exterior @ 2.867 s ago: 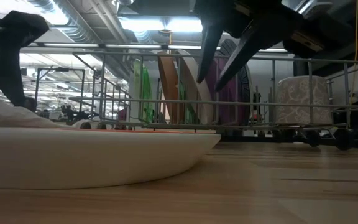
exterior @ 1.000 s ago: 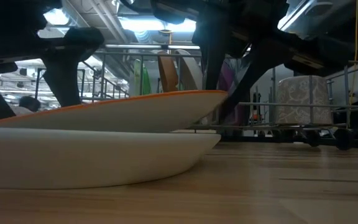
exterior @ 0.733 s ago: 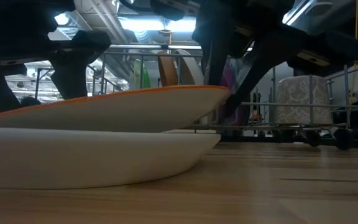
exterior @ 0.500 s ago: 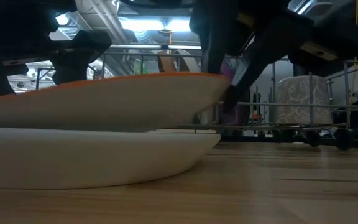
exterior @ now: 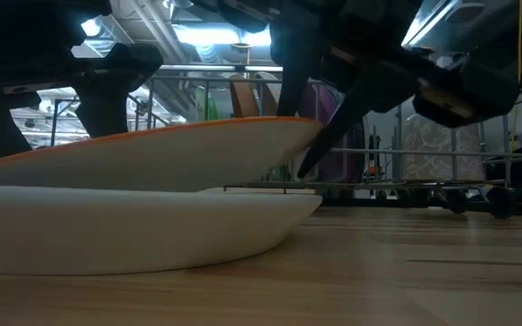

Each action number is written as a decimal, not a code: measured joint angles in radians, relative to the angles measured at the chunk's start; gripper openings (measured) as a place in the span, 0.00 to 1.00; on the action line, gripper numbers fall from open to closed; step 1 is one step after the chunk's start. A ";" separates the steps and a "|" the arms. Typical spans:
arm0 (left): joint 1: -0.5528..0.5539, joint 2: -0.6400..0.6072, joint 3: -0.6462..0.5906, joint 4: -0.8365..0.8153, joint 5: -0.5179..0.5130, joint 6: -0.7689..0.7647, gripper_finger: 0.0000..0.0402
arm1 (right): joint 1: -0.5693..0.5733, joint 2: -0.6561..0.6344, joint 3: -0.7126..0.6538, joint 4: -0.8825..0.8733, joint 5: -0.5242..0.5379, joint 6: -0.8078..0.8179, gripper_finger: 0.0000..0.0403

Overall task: Sort dishes
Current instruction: Put the orange plate into the dish rack

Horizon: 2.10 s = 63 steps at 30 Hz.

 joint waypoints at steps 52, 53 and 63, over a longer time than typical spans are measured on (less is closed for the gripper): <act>-0.065 -0.200 0.016 -0.044 -0.077 -0.101 0.41 | -0.006 0.006 -0.018 0.268 -0.054 -0.216 0.04; -0.065 -0.204 0.017 -0.044 -0.079 -0.100 0.40 | -0.006 0.004 -0.016 0.266 -0.052 -0.217 0.04; -0.085 -0.249 0.015 -0.109 -0.072 -0.180 0.31 | -0.005 -0.002 0.040 0.193 -0.052 -0.283 0.03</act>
